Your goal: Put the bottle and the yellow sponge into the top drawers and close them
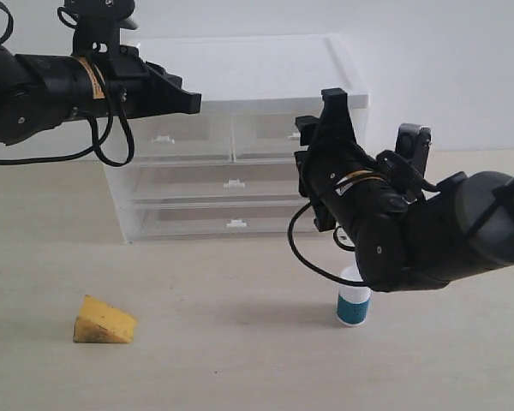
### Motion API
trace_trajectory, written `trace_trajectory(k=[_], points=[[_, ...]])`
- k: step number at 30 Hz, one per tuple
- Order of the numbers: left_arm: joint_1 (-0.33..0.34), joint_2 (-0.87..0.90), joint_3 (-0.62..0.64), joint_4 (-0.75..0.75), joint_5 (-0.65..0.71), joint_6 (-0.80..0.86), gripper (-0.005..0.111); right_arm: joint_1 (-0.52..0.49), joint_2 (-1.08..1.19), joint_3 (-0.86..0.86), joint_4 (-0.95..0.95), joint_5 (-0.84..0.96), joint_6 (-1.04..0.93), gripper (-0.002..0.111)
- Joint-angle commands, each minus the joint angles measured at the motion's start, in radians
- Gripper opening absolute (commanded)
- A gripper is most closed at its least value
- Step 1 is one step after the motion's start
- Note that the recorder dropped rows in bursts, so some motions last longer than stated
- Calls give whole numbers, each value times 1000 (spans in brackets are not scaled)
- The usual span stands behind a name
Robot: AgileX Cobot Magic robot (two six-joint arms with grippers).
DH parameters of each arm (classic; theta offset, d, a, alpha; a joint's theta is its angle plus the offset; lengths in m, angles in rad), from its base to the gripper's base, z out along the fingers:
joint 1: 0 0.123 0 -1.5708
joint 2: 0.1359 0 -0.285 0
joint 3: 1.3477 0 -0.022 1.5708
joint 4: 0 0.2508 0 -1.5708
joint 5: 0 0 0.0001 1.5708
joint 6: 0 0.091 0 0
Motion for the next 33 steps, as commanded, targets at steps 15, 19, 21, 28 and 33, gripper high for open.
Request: trace_trajectory(k=[15,19,21,28,33], points=[[-2,3,4,6,62,-4,4,-1,51,-64,103,58,-129,44],[-2,3,4,6,62,-4,4,-1,55,-84,106,38,-164,44],[-2,3,4,6,62,-4,4,-1,55,-91,106,2,-179,44],[-2,3,4,6,62,-4,4,-1,55,-128,120,24,-222,44],[-2,3,4,6,62,-4,4,-7,55,-130,167,24,-245,44]])
